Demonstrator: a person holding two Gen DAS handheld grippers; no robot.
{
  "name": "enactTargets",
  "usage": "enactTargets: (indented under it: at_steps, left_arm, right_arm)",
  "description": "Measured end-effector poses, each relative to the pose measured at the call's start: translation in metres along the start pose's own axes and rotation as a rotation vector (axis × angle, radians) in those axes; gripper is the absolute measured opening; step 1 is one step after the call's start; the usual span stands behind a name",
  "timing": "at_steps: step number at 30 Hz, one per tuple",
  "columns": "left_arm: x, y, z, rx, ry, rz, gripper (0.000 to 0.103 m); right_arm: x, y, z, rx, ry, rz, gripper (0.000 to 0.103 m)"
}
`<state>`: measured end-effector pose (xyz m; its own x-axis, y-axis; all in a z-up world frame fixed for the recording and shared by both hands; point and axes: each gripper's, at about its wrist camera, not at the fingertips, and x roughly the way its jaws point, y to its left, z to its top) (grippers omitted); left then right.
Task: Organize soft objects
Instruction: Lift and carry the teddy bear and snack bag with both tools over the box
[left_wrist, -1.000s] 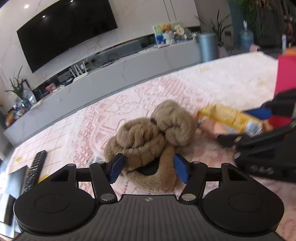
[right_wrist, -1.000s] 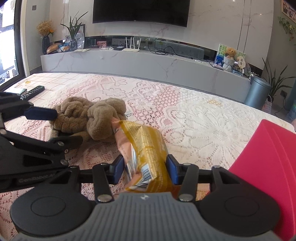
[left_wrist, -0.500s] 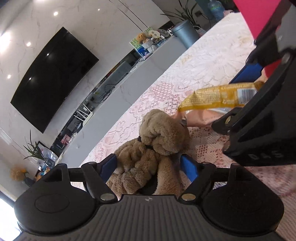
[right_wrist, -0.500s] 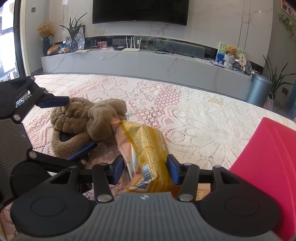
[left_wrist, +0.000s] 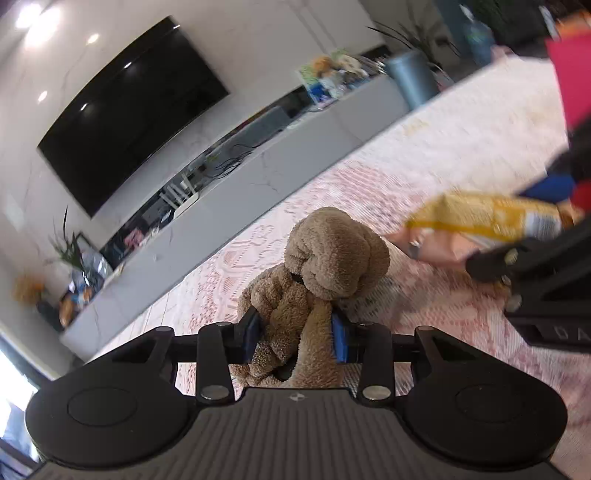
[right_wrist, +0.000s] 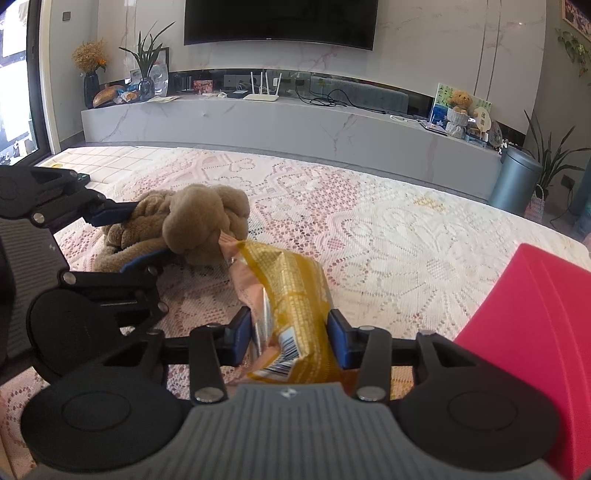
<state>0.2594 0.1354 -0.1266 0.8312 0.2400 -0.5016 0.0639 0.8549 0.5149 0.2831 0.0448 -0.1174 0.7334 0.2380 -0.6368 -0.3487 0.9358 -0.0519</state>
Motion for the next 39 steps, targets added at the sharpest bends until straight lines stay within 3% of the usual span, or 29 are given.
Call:
enactTargets:
  at_steps: [6, 8, 14, 20, 26, 30, 39]
  left_arm:
    - [-0.031, 0.041, 0.003, -0.291, -0.006, -0.055, 0.044]
    - [-0.044, 0.049, 0.001, -0.347, -0.009, -0.063, 0.044]
    - [-0.079, 0.063, 0.0, -0.444, -0.015, -0.076, 0.044]
    - [-0.115, 0.079, 0.008, -0.531, -0.083, -0.041, 0.044]
    - [-0.159, 0.08, 0.034, -0.538, -0.219, 0.003, 0.044]
    - [-0.181, 0.075, 0.053, -0.548, -0.237, -0.093, 0.044]
    - [-0.215, 0.037, 0.071, -0.536, -0.231, -0.234, 0.044]
  right_arm:
    - [-0.017, 0.005, 0.008, 0.007, -0.023, 0.003, 0.04]
    - [-0.025, 0.007, 0.01, 0.016, -0.031, 0.018, 0.04]
    - [-0.06, 0.015, 0.015, 0.017, -0.066, 0.062, 0.039]
    - [-0.11, 0.012, 0.01, 0.027, -0.11, 0.079, 0.039]
    - [-0.165, -0.005, 0.002, 0.044, -0.171, 0.098, 0.039]
    - [-0.2, -0.02, -0.002, 0.061, -0.214, 0.096, 0.039]
    - [-0.272, -0.075, -0.023, 0.139, -0.325, 0.026, 0.039]
